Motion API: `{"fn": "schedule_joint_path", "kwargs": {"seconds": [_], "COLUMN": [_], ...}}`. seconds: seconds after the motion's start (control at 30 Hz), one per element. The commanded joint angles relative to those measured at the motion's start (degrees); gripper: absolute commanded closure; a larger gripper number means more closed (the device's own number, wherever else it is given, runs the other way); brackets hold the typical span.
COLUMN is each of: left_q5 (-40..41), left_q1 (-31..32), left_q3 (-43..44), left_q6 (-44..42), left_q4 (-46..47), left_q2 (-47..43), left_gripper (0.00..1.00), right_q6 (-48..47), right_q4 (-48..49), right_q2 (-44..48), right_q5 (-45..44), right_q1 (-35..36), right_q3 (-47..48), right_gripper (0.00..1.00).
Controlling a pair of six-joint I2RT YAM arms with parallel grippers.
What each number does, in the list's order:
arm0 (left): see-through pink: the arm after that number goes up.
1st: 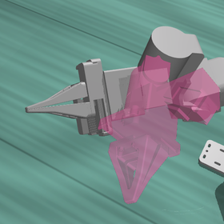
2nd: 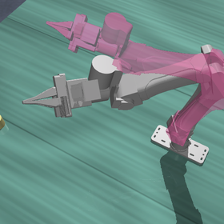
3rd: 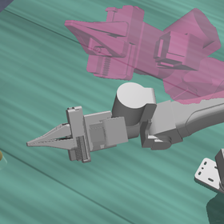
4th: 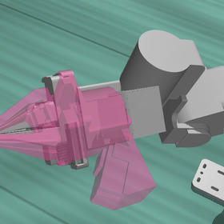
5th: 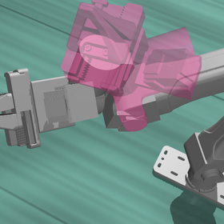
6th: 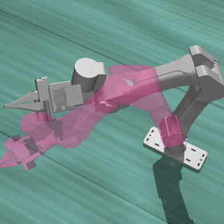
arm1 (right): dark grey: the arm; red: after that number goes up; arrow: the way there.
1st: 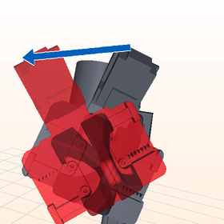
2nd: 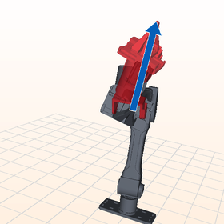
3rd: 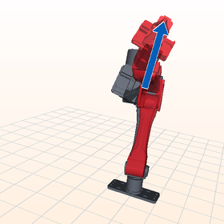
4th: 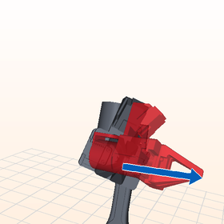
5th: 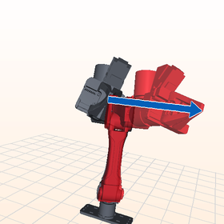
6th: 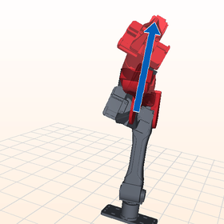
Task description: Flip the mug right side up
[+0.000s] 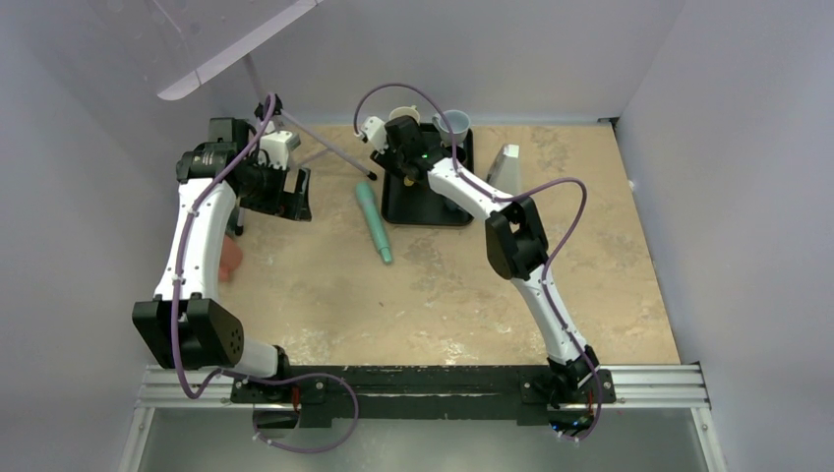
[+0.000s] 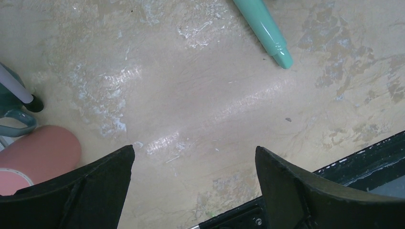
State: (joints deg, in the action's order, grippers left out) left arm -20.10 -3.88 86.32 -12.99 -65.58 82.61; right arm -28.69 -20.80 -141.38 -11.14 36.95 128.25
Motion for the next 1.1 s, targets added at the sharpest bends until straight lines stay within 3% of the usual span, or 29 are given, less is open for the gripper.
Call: {"fn": "schedule_joint_path", "kwargs": {"seconds": [0.0, 0.27, 0.47, 0.63, 0.77, 0.97, 1.0, 1.07], "left_q5": [0.6, 1.0, 6.2, 11.9, 17.2, 19.9, 19.9, 21.4], "left_q1": [-0.5, -0.6, -2.5, -10.7, -17.9, -26.8, -27.6, -28.2], "left_q3": [1.2, 2.2, 2.5, 0.3, -8.5, -19.8, -20.9, -22.9], "left_q6": [-1.4, -1.8, -4.6, -10.9, -12.6, -12.3, -11.9, -11.5], "left_q4": [-0.3, -1.3, -4.4, -9.3, -6.3, 5.2, 7.2, 11.4], "left_q2": [0.1, 0.4, -1.0, -4.3, -9.2, -9.0, -8.4, -7.6], "left_gripper": [0.00, 0.00, 0.00, 0.00, 0.02, 0.04, 0.05, 0.06], "right_q6": [-2.0, -2.4, 0.8, 5.3, 9.5, 16.2, 16.6, 17.6], "right_q4": [2.8, 3.1, 2.7, 7.2, 10.2, 13.3, 13.4, 12.7], "right_q2": [3.2, 5.5, 11.7, 23.7, 30.9, 36.9, 37.4, 37.9], "right_q5": [-1.3, -1.4, 1.0, 4.4, 5.7, 5.1, 5.3, 5.2], "right_q1": [-0.5, -0.4, -0.1, 0.0, 0.0, 0.1, 0.1, 0.1], "right_q3": [0.5, 2.4, 3.2, -7.7, -18.2, -27.4, -28.4, -29.3], "right_gripper": [0.45, 0.44, 0.42, 0.40, 0.36, 0.20, 0.10, 0.06]}}
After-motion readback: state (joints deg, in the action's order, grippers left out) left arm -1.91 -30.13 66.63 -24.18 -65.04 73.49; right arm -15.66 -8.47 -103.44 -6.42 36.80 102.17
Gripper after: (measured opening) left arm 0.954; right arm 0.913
